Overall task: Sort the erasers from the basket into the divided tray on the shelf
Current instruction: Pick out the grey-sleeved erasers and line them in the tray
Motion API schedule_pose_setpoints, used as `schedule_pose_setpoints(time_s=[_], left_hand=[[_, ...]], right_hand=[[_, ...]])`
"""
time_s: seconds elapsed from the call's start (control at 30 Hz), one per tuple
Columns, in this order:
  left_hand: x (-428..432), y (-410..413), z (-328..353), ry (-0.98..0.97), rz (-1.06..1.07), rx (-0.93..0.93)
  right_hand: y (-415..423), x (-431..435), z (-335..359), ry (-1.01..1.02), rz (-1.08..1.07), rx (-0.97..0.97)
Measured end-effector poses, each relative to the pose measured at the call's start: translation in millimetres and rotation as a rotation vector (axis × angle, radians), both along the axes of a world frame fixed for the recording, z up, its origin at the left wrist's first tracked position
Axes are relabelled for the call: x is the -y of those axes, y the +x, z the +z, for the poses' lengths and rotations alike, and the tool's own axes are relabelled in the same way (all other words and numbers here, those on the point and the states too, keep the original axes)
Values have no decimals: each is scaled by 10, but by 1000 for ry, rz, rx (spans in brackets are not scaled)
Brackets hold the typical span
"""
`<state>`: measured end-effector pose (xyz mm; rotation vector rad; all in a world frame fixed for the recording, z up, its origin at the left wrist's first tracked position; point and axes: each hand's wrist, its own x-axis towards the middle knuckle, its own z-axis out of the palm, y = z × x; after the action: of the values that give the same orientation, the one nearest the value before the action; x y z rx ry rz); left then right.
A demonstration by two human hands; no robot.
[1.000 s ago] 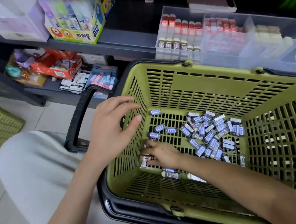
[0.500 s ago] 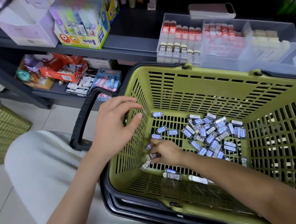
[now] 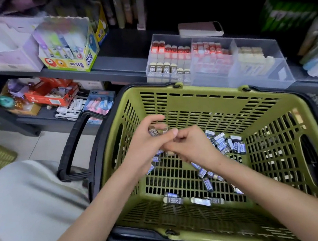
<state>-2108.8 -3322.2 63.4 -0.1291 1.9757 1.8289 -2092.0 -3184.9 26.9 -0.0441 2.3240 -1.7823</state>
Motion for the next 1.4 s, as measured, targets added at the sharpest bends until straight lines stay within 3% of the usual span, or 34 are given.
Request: schedule_pose_setpoints(time_s=[0.07,0.13,0.2,0.23,0.3,0.37,0.4,0.5,0.67,0.83,1.07,1.17,1.23,1.33,1.4], left_hand=[[-67,-42,-2,68,10,61],[-109,-62,-33,60,18,53],[-103,-97,-64,137,118,182],[-81,-122,-82,189,179,283],[-10,-168,-111,260,267,445],[42,-212,-134,316,301,503],[60,-225,-137,343,324,510],[100,-260,-179,353,384,519],[93,-263,-268,243,329,546],[-128,-141,-410,5,90,480],[-521,-42,-613,29,42,357],[-697,28,-745,42,-48,339],[-715,41,-871,3,-170,324],[-616,38,-1051,-101,-495,372],[-583,76,-1204,-265,-720,321]], right_hand=[[32,-38,76,-72,-2,52],[70,-112,96,-318,53,181],[92,-236,-13,-554,46,346],[114,-281,-112,-537,46,412],[192,-309,-373,-140,131,479],[296,-271,-702,388,352,488],[354,-219,-842,543,453,503],[497,-56,-1143,641,522,575],[459,-125,-1103,334,313,657],[139,-444,-499,-248,12,655],[250,-604,-189,-394,-121,526],[337,-681,-266,-450,-99,609],[404,-793,-371,-302,-20,718],[539,-1019,-651,330,161,779],[652,-1084,-858,581,177,787]])
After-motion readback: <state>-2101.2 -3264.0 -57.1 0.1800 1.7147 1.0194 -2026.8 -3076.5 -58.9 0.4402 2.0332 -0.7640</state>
